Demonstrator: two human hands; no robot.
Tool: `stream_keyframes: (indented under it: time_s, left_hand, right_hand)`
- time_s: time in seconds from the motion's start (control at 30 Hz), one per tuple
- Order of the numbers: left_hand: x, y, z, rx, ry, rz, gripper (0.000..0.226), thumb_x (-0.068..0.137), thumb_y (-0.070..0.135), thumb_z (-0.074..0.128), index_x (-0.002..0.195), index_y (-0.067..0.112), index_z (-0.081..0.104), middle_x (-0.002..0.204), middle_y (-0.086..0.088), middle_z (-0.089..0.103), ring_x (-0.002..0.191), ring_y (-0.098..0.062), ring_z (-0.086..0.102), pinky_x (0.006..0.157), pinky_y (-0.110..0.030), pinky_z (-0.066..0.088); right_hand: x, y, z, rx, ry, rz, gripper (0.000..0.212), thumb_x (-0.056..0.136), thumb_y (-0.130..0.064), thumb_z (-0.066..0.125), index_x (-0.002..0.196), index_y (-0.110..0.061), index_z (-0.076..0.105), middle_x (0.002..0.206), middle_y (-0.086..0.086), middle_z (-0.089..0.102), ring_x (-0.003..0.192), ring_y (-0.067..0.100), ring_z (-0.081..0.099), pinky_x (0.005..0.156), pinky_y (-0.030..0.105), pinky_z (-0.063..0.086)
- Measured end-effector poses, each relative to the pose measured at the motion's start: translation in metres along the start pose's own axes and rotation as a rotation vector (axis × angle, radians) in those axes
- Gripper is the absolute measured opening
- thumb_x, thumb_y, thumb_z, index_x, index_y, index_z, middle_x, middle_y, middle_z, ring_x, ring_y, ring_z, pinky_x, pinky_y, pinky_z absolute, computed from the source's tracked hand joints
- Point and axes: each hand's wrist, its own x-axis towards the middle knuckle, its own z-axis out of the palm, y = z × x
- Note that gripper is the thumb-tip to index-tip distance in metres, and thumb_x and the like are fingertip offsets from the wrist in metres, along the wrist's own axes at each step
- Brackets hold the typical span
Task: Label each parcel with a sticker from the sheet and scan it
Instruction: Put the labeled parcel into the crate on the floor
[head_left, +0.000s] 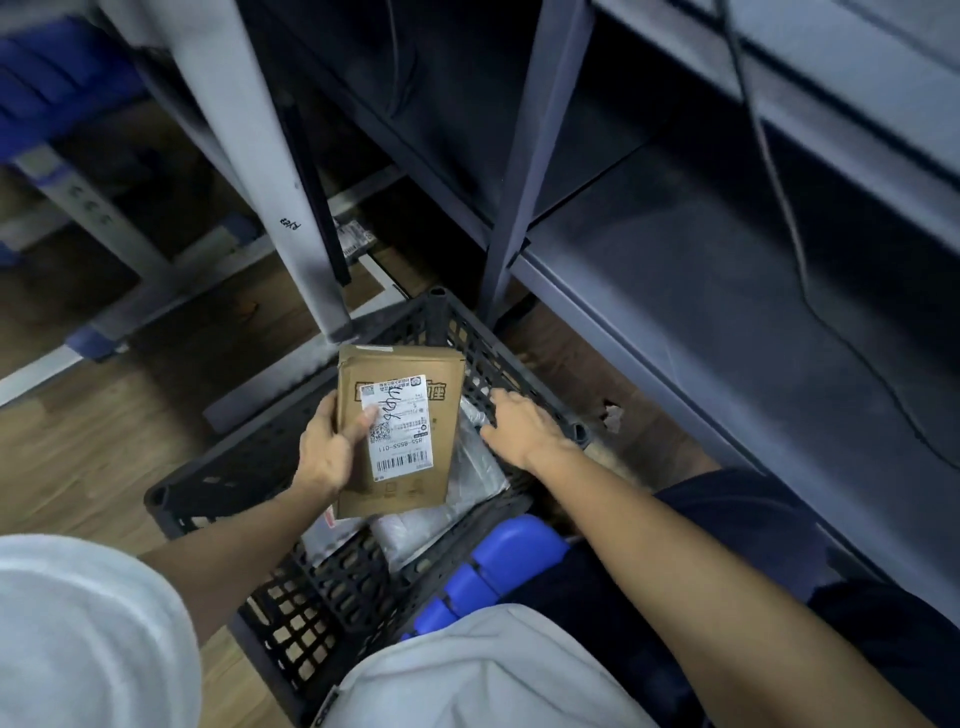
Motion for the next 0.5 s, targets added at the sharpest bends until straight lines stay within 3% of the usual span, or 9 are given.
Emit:
stream_keyframes:
  time_s: [0.2,0.33,0.5]
  left_hand:
    - [-0.011,0.058,-0.003,-0.098,0.089,0.175,0.050,0.086,0.038,0.066,0.130,0.017,0.053,0.119,-0.005,0.066,0.104,-0.021,0.062,0.096,-0.043,0.047]
    - [-0.022,0.112,-0.006,-0.121,0.139,0.324,0.052,0.083,0.042,0.066,0.125,0.012,0.057,0.117,-0.007,0.066,0.107,-0.024,0.061,0.099,-0.048,0.045]
    - [-0.047,0.186,-0.003,-0.233,0.118,0.532,0.036,0.083,0.043,0.061,0.113,0.023,0.061,0.105,0.007,0.069,0.100,-0.015,0.065,0.091,-0.037,0.050]
  right_hand:
    - [-0.020,-0.010,-0.059,-0.087,0.146,-0.086,0.055,0.099,-0.028,0.042,0.148,-0.007,0.027,0.146,0.013,0.040,0.134,0.029,0.038,0.112,0.037,0.029]
    - [-0.039,-0.019,-0.107,-0.158,0.335,-0.148,0.045,0.097,-0.024,0.040,0.138,-0.007,0.037,0.140,0.012,0.046,0.129,0.028,0.041,0.109,0.036,0.027]
    - [-0.070,-0.032,-0.174,-0.261,0.573,-0.204,0.049,0.095,-0.022,0.042,0.141,-0.004,0.035,0.139,0.012,0.047,0.127,0.027,0.042,0.108,0.035,0.026]
